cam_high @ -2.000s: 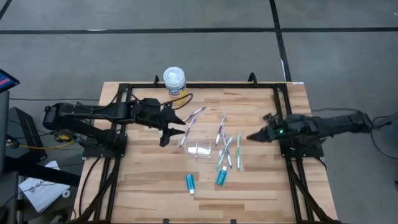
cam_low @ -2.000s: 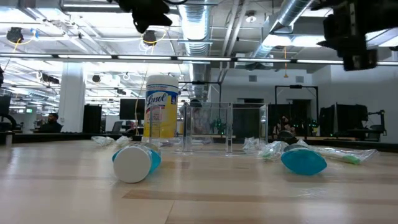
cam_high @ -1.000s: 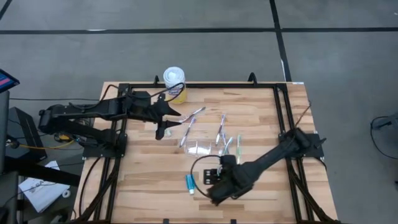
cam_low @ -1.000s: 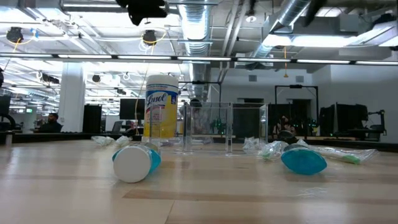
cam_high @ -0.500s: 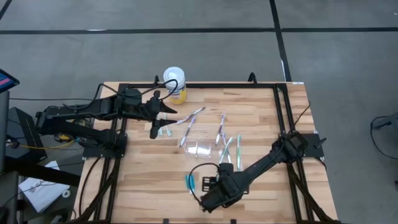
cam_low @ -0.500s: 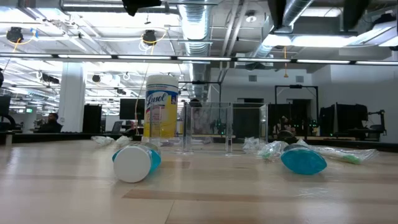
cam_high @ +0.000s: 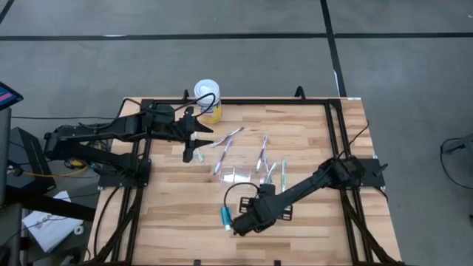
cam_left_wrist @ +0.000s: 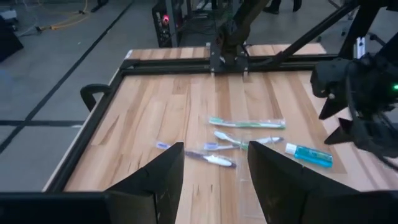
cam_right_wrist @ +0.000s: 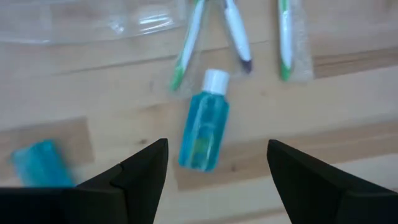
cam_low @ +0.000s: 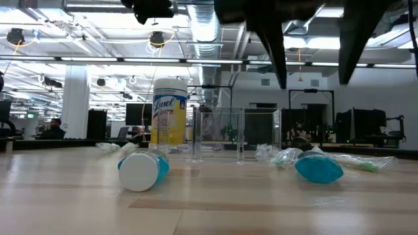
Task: Pick & Place toothbrushing station
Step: Put the mouthwash into the middle compartment of the transparent organizer
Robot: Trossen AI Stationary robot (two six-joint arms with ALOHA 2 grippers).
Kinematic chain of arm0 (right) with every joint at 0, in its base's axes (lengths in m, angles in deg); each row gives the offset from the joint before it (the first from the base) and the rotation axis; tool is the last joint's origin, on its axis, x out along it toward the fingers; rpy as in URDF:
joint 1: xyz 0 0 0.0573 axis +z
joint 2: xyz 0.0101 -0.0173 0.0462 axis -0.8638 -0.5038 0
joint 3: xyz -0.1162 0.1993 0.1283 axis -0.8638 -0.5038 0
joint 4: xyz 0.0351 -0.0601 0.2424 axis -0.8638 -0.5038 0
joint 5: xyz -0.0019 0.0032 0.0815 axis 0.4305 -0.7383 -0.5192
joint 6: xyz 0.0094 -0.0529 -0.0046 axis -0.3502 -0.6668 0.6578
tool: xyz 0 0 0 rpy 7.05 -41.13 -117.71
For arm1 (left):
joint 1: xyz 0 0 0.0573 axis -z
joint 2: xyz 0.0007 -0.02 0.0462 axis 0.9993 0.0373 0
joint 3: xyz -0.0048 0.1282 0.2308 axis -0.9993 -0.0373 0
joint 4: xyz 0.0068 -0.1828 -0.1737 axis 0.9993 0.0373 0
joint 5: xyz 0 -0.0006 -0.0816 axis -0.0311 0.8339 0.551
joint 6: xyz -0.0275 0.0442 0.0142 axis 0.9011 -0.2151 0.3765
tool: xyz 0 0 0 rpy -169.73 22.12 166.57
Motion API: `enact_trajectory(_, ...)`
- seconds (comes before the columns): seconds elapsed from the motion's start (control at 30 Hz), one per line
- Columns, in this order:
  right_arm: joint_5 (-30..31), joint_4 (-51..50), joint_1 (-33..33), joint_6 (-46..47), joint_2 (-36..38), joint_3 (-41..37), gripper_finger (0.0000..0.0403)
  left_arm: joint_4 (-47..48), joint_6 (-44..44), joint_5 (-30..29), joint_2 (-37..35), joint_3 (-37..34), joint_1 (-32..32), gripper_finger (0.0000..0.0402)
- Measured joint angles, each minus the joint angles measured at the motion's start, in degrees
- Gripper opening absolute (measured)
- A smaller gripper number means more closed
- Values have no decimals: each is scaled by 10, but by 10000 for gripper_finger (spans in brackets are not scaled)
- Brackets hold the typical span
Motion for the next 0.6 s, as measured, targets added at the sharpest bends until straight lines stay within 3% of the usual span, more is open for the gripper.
enact_trajectory(0.37, -14, 147, -21, 9, -1, -112, 261, -2, -1, 0, 16, 0, 0, 172)
enact_trajectory(0.6, -22, 149, -20, 11, -1, -139, 200, -5, -1, 0, 18, 0, 0, 172)
